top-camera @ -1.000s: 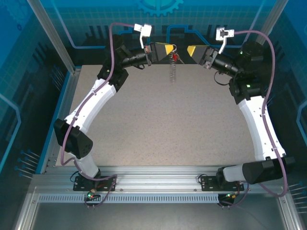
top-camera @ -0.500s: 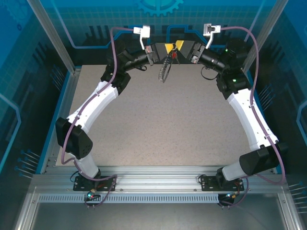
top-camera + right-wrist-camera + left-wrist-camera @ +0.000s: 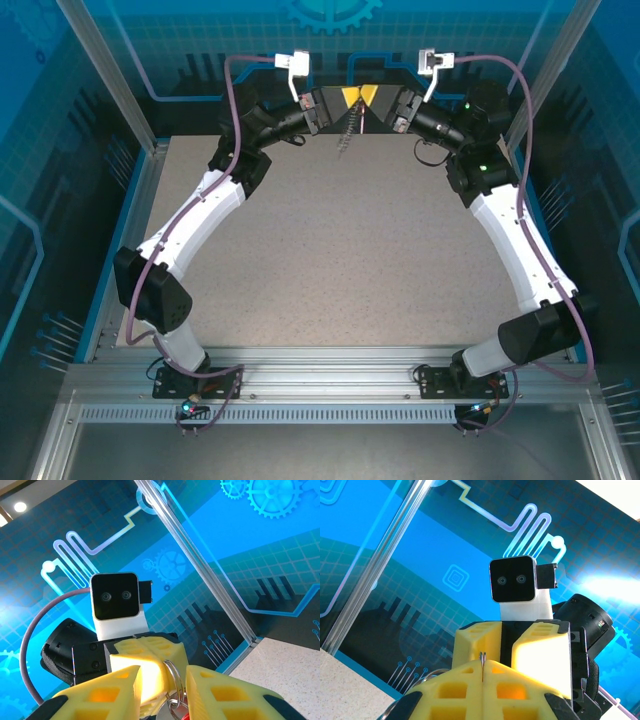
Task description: Put the keys on the keyring
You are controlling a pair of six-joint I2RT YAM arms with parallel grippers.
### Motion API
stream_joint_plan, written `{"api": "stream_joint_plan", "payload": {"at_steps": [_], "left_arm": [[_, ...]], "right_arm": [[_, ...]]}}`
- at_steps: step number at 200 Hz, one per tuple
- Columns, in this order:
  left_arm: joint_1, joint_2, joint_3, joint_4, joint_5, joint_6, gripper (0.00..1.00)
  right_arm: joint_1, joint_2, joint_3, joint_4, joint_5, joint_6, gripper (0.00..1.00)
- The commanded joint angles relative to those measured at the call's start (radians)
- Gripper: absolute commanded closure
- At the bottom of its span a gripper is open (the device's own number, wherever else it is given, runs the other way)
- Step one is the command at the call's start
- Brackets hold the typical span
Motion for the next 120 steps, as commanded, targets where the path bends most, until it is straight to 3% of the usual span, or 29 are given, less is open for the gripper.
{"api": "stream_joint_plan", "payload": {"at_steps": [1, 36, 90, 120], "left_arm": [[-0.008, -0.043, -0.006, 0.052, -0.019, -0.004, 1.0], [-0.008, -0.043, -0.009, 0.056, -0.024, -0.001, 1.0], [-0.008, -0.042, -0.009, 0.058, -0.027, 0.0, 1.0], [-0.009, -0.04, -0.007, 0.061, -0.027, -0.001, 1.0]], "right_arm": [[0.011, 0.011, -0.01, 0.031, -0.019, 0.006, 0.74], [0.012, 0.011, -0.019, 0.036, -0.025, 0.01, 0.84], [0.018, 0.006, -0.038, 0.05, -0.042, 0.017, 0.82], [0.019, 0.006, -0.036, 0.044, -0.044, 0.01, 1.0]]}}
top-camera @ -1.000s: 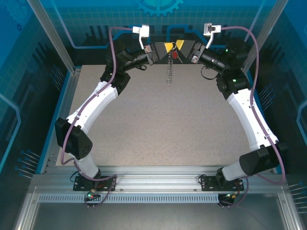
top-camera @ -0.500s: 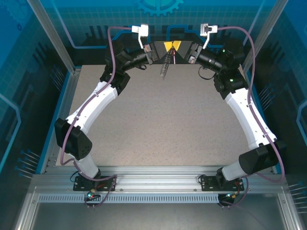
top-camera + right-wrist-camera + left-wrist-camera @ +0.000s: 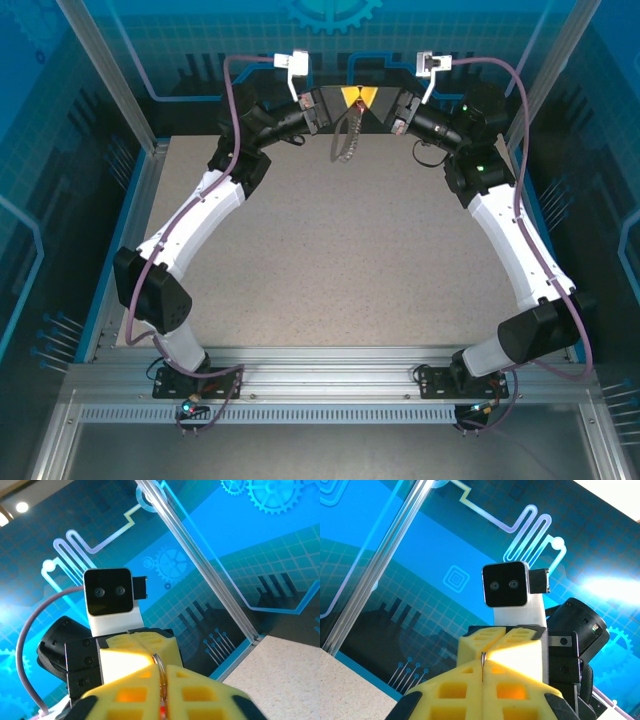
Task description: Put the keys on the keyring
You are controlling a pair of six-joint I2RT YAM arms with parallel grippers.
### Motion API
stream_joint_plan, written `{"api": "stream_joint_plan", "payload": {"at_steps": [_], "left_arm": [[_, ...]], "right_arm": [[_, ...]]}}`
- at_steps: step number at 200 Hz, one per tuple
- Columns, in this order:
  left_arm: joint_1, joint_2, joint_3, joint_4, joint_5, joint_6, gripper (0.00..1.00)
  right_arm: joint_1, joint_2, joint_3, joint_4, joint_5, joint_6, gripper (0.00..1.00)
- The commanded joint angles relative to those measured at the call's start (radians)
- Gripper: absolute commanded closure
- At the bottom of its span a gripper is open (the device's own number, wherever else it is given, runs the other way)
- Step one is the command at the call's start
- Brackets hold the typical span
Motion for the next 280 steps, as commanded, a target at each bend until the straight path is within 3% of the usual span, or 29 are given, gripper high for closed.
{"api": "stream_joint_plan", "payload": {"at_steps": [1, 32, 45, 65, 102, 155, 189, 280], "left_arm": [[-0.01, -0.037, -0.006, 0.06, -0.019, 0.0, 1.0], [-0.006, -0.041, 0.005, 0.015, -0.008, 0.024, 1.0], [0.003, -0.046, 0.015, -0.017, 0.003, 0.043, 0.84], [0.027, -0.059, 0.021, -0.066, 0.022, 0.075, 0.68], [0.062, -0.065, 0.055, -0.19, 0.098, 0.142, 0.53], [0.064, -0.022, 0.205, -0.541, 0.202, 0.362, 0.5], [0.064, 0.009, 0.283, -0.696, 0.239, 0.451, 0.56], [0.056, 0.062, 0.343, -0.79, 0.275, 0.502, 0.59]], "right_arm": [[0.02, 0.002, -0.011, 0.012, -0.034, -0.008, 1.0], [0.002, 0.01, 0.009, -0.028, -0.056, -0.036, 1.0], [-0.019, 0.017, 0.035, -0.067, -0.089, -0.058, 1.0], [-0.054, 0.025, 0.078, -0.154, -0.146, -0.122, 1.0], [-0.107, 0.051, 0.187, -0.39, -0.253, -0.307, 1.0], [-0.131, 0.141, 0.4, -0.783, -0.338, -0.603, 1.0], [-0.131, 0.201, 0.496, -0.933, -0.393, -0.699, 1.0], [-0.092, 0.216, 0.499, -0.944, -0.417, -0.71, 1.0]]}}
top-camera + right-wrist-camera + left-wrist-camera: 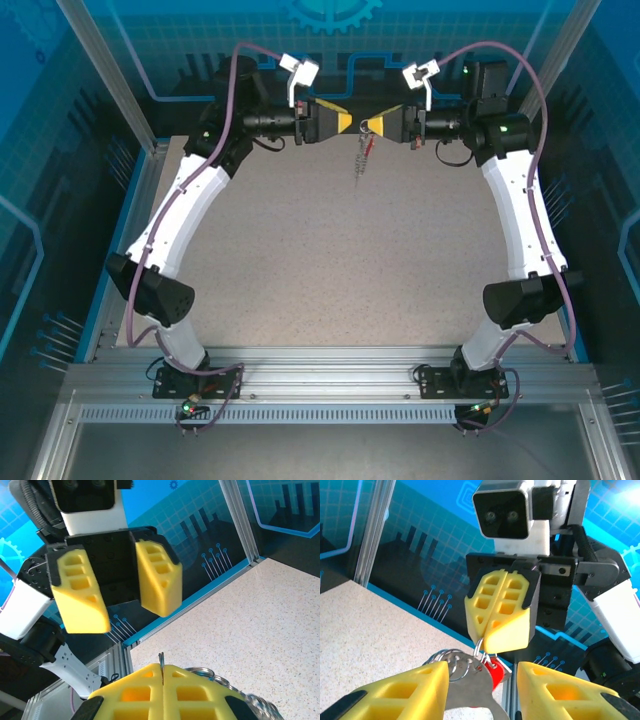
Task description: Put the keys on the keyring
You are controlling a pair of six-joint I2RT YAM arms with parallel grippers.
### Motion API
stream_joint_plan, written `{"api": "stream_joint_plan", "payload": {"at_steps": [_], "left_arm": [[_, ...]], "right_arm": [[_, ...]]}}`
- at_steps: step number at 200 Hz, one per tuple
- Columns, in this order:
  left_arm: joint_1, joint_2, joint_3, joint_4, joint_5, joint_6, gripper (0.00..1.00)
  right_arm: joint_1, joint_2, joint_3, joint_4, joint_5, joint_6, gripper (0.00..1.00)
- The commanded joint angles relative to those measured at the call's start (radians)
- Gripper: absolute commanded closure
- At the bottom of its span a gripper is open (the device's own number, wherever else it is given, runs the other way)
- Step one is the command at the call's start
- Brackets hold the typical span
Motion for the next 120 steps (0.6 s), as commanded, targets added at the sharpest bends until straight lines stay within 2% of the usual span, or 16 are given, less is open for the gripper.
{"api": "stream_joint_plan", "payload": {"at_steps": [1, 120], "left_arm": [[-0.007, 0.013, 0.053, -0.03, 0.04, 0.026, 0.59], [-0.03, 0.051, 0.086, -0.041, 0.078, 0.025, 0.62]], "right_arm": [[0.02, 0.0, 0.029, -0.015, -0.038, -0.018, 1.0], [0.042, 0.007, 0.041, 0.046, -0.037, 0.031, 1.0]]}}
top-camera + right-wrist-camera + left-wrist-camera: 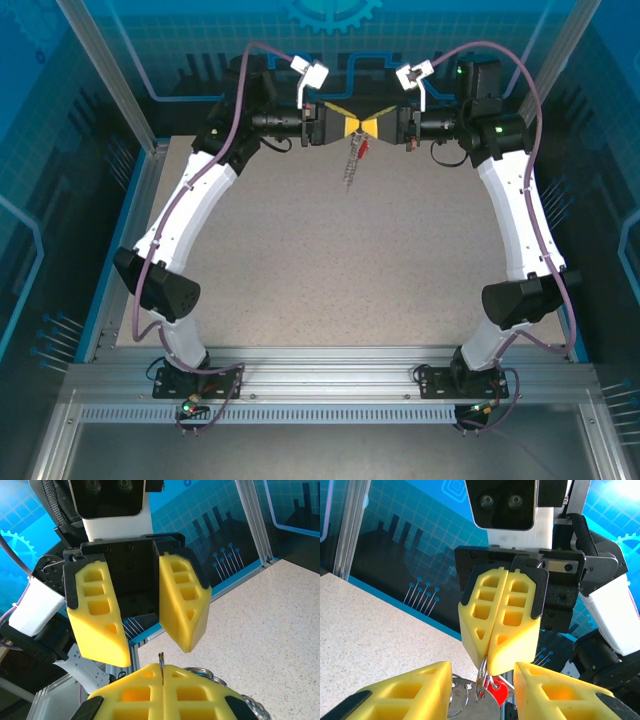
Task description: Put the keys on the keyring
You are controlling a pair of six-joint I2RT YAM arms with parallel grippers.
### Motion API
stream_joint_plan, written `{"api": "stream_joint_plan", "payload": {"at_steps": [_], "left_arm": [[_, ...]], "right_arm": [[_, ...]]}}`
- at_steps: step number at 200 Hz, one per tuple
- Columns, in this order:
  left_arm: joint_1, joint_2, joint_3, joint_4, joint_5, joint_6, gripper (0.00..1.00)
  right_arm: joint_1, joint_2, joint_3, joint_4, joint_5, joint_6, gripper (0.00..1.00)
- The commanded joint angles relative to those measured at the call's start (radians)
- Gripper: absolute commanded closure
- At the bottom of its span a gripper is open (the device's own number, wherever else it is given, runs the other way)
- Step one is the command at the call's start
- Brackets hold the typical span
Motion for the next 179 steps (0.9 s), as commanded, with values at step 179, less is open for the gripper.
{"api": "stream_joint_plan", "payload": {"at_steps": [179], "left_arm": [[-0.016, 0.022, 0.023, 0.107, 0.048, -0.05, 1.0]], "right_arm": [[0.023, 0.014, 0.032, 0.047, -0.018, 0.035, 1.0]]}}
